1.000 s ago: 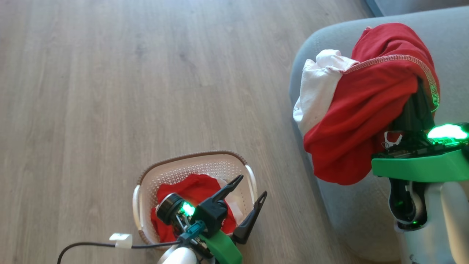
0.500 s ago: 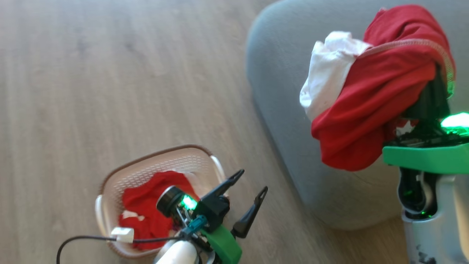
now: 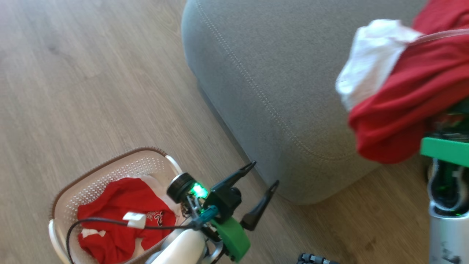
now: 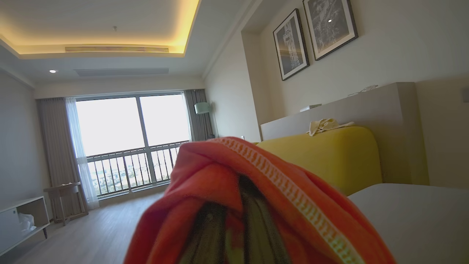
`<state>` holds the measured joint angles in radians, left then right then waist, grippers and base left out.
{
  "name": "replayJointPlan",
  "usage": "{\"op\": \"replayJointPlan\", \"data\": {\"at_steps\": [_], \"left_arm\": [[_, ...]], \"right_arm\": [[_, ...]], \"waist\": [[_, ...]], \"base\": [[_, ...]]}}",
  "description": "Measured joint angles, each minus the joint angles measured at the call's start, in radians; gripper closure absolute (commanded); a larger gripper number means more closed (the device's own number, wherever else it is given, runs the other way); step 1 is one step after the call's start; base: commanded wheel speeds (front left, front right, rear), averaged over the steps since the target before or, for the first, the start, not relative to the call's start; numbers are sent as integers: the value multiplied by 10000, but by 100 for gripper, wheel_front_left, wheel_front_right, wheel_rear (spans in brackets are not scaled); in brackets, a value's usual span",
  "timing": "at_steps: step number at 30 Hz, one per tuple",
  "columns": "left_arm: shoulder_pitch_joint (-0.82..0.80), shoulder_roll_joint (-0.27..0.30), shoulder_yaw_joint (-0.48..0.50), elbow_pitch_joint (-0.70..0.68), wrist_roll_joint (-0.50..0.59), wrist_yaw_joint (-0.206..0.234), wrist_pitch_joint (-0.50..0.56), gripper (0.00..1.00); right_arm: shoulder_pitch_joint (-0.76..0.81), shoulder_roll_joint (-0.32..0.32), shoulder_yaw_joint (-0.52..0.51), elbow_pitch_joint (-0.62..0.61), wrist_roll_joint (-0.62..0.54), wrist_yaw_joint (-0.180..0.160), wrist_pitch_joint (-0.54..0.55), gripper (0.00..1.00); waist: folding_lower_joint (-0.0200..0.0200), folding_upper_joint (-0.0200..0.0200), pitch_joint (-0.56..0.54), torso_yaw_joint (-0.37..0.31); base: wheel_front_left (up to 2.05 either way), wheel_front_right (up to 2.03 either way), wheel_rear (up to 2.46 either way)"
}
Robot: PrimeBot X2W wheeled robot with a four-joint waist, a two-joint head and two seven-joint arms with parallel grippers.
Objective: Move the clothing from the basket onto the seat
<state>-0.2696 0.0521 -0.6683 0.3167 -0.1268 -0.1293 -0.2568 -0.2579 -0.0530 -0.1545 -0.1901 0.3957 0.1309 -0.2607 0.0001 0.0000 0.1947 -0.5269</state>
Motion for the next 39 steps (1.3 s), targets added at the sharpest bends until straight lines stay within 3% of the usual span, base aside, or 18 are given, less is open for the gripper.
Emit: {"op": "replayJointPlan", "data": {"at_steps": [7, 19, 26, 32, 39], "left_arm": [[-674, 4, -1047, 244, -610, -2, 0, 0], [-726, 12, -1024, 148, -892, -2, 0, 0], [-400, 12, -466, -56, -784, -2, 0, 0], [-157, 280, 2, -190, -378, -4, 0, 0], [-345, 825, 56, -343, -36, -4, 0, 0]], "right_arm": [[297, 35, -1151, -491, 0, 0, -2, 100], [654, 121, -1641, -545, -6, 0, -2, 100], [522, 125, -1377, 303, -938, 0, -2, 100], [-924, -453, -1287, 1306, -1099, 0, -2, 100], [-3187, -1154, -1801, 2709, -405, 0, -2, 100]], "waist": [[0, 0, 145, -161], [0, 0, -21, -29], [0, 0, -1, -2], [0, 0, 559, 6], [0, 0, 1648, 35]], "base": [[0, 0, 0], [0, 0, 0], [0, 0, 0], [0, 0, 0], [0, 0, 0]]}}
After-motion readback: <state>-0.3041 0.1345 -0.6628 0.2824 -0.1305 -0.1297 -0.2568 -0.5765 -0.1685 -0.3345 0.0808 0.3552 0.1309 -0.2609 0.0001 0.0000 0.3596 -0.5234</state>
